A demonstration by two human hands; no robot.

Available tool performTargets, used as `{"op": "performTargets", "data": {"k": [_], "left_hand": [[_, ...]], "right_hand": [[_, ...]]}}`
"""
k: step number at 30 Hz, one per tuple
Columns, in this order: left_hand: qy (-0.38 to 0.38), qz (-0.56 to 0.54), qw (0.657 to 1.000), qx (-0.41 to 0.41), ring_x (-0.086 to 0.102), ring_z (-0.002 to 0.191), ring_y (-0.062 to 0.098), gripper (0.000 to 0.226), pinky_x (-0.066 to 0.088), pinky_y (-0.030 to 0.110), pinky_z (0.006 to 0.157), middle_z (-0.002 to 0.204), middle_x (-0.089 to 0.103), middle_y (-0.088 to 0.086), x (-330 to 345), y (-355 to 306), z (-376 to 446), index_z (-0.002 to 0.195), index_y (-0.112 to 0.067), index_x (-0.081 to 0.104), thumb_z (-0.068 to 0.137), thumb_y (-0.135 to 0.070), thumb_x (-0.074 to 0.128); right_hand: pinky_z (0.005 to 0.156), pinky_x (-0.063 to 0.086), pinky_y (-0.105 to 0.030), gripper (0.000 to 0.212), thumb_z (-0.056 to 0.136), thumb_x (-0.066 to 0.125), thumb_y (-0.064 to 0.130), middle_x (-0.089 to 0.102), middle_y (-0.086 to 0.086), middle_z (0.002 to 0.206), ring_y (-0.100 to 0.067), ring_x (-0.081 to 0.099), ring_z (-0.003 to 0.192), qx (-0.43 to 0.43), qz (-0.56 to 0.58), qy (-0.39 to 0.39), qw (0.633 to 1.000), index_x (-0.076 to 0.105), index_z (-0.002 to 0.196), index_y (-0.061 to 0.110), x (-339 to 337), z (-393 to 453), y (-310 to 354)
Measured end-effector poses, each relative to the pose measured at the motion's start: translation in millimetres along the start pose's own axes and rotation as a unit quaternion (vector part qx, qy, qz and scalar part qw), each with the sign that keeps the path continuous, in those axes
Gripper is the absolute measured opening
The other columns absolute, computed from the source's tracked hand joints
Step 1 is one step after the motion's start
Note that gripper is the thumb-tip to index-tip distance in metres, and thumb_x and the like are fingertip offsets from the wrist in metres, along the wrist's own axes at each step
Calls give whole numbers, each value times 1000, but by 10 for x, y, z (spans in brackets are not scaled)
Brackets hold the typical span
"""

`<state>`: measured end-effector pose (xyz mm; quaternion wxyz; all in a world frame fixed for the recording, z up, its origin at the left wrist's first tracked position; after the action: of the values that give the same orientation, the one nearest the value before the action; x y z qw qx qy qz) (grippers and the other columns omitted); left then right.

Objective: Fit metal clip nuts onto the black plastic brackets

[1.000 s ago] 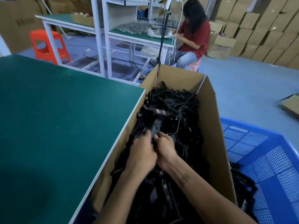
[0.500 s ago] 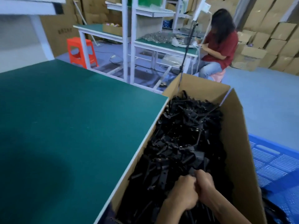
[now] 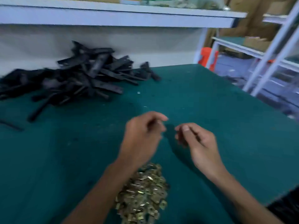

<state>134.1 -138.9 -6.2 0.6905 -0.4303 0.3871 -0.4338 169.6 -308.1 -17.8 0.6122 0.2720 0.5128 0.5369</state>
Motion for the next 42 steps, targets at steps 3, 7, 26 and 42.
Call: {"op": "performTargets", "data": {"k": [3, 7, 26, 42], "left_hand": [[-209, 16, 977, -43, 42, 50, 10, 33, 35, 27, 45, 58, 54, -8, -946, 391, -6, 85, -24, 69, 95, 2, 52], [-331, -103, 936, -59, 30, 48, 12, 26, 28, 29, 45, 57, 39, -8, -1360, 643, -173, 80, -16, 63, 94, -1, 46], [-232, -15, 970, -74, 52, 61, 12, 23, 41, 37, 54, 70, 60, -9, -1327, 609, -91, 92, -27, 68, 101, -13, 52], [-349, -103, 931, -14, 67, 77, 24, 52, 49, 35, 68, 92, 67, 0, -950, -333, 133, 102, -23, 54, 96, -65, 26]], "right_hand": [[78, 49, -30, 15, 96, 65, 6, 71, 8, 81, -12, 65, 77, 7, -74, 103, 992, 73, 94, 19, 800, 624, -214], [103, 46, -33, 30, 92, 68, 5, 64, -13, 122, -30, 63, 111, -80, -166, 120, 976, 70, 121, 6, 1654, 1489, -180], [57, 49, -21, 12, 90, 76, 23, 73, 0, 70, -12, 67, 62, 21, -35, 37, 998, 73, 81, 16, 1621, 1730, 218], [65, 38, -8, 43, 87, 65, -4, 64, 34, 66, 18, 57, 65, -101, 31, 302, 948, 67, 75, 37, 1438, 193, 750]]}}
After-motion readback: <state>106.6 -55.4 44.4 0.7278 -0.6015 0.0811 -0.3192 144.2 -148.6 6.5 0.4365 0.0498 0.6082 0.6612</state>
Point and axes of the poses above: each hand's wrist, its own z-axis towards the middle knuckle, its own x-axis out of the palm, y = z × x, the point moved 2 cm from there along z, towards the middle knuckle
